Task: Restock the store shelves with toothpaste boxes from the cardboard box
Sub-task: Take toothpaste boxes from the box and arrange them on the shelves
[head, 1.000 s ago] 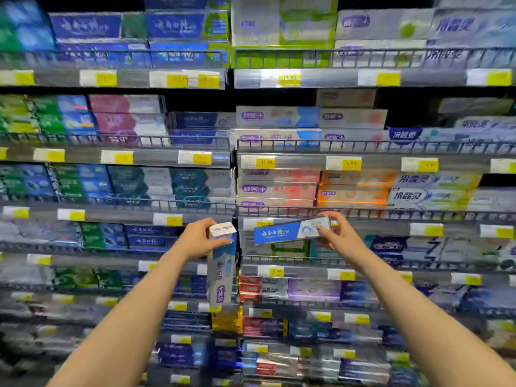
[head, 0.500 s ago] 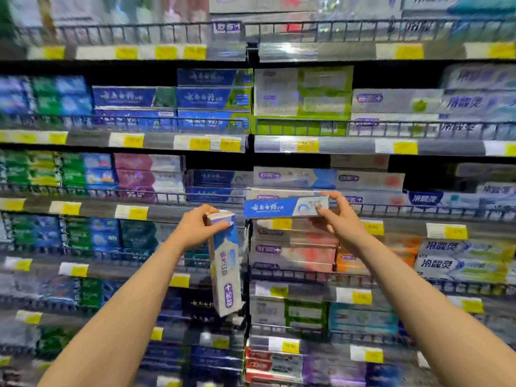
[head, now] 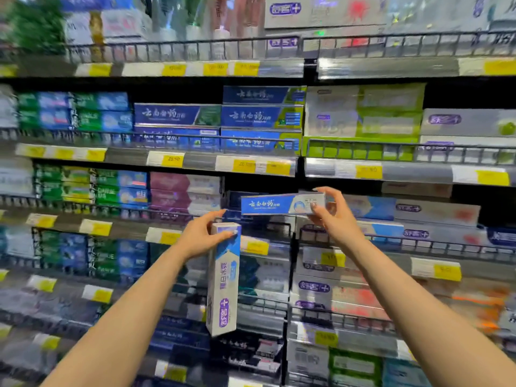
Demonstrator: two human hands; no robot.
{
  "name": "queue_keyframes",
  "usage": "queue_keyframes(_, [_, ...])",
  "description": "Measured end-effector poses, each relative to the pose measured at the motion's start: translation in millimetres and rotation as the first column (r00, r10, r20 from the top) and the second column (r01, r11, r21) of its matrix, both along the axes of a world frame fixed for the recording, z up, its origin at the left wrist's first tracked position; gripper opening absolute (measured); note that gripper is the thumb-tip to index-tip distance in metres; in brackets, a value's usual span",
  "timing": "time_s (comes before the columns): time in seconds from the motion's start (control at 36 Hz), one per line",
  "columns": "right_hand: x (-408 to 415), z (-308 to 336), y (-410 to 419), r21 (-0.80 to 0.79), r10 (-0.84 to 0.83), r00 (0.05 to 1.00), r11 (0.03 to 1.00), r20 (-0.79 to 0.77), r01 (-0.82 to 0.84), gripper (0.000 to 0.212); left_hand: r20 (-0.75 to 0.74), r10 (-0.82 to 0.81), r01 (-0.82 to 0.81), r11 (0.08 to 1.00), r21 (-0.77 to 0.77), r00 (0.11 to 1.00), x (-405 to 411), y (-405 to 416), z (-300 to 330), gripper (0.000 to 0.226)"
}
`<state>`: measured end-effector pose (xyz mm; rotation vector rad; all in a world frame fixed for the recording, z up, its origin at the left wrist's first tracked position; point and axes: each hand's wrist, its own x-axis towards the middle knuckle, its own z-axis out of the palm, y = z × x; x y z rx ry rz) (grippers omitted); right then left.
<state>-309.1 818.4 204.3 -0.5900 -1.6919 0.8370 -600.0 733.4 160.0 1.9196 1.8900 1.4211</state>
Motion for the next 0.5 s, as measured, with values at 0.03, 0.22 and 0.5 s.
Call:
queue_keyframes(0.03, [-7.9,2.1,0.4,0.014,-0.015,1.0,1.0,0.013,0.015,0.028,-0.016,-0.002,0.002,1.0,-0.006,1.0,-6.9,-0.4,1.4,0.065])
queue_keyframes(0.22, [-51.3,5.7,11.3,0.081,-0.076,0.98,0.995,0.185,0.061,0.033,-0.108,-0.06,0.062,0.998,0.016,0.992,-35.3,-4.4,16.9,0.056])
queue_keyframes(0.5, [-57.7,10.3,29.3,0.419,-0.495,0.651,0.862,0.576,0.284,0.051,-0.126,-0.19,0.19,0.982,-0.013,0.974,-50.9,6.9,15.3,0.062])
